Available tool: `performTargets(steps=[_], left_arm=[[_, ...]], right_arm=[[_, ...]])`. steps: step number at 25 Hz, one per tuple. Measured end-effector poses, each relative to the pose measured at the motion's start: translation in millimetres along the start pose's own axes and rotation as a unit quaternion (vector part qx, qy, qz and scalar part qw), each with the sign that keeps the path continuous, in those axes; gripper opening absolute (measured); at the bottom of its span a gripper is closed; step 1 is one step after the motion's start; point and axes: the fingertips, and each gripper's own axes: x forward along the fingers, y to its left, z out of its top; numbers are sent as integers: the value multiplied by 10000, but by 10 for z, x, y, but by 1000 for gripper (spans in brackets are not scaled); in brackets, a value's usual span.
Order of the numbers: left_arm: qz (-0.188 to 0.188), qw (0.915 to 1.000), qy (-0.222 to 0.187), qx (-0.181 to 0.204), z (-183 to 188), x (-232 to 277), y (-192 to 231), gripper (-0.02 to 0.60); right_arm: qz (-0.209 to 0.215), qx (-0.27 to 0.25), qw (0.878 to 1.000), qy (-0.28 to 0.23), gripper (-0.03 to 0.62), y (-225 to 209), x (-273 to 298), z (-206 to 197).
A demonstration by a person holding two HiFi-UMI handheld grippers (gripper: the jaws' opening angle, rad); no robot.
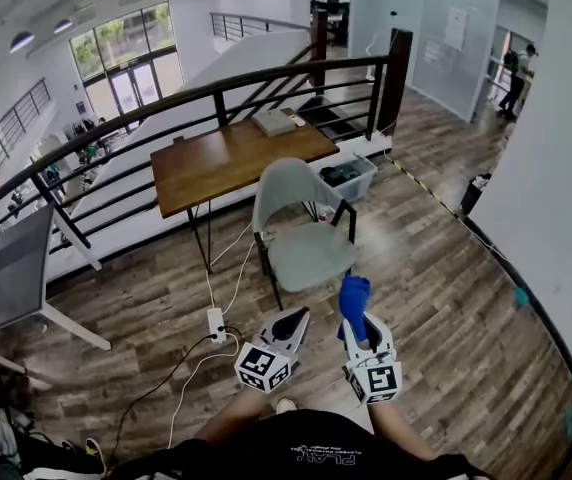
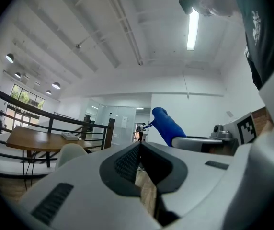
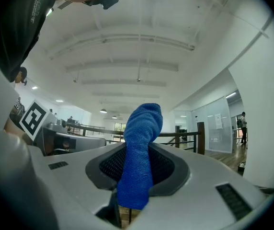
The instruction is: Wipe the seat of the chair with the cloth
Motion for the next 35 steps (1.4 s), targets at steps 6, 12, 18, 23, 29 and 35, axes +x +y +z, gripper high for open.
performTargets(steps=[6,12,18,23,29,35], left_arm=[[50,10000,-51,57,46,-42,259,6],[184,9998,36,-49,-14,52,394,6],[343,9993,122,-3,2,493,492,6],[671,9975,177,149,42,874,658,6],[1034,9939,250,304,59,1258,771,6],[1366,9905,179,35,63,1489,909,6]], right_arm=[[21,85,9999,122,109,105,237,-53],[149,217,9991,345,109,30,410,-119],[321,153,9988,351,109,-434,731,-70],[593,237,9978,164,107,-787,998,-138],[874,363,9952,248,109,-1112,1260,-197],[1161,531,9917,169,108,-1375,1444,-298]])
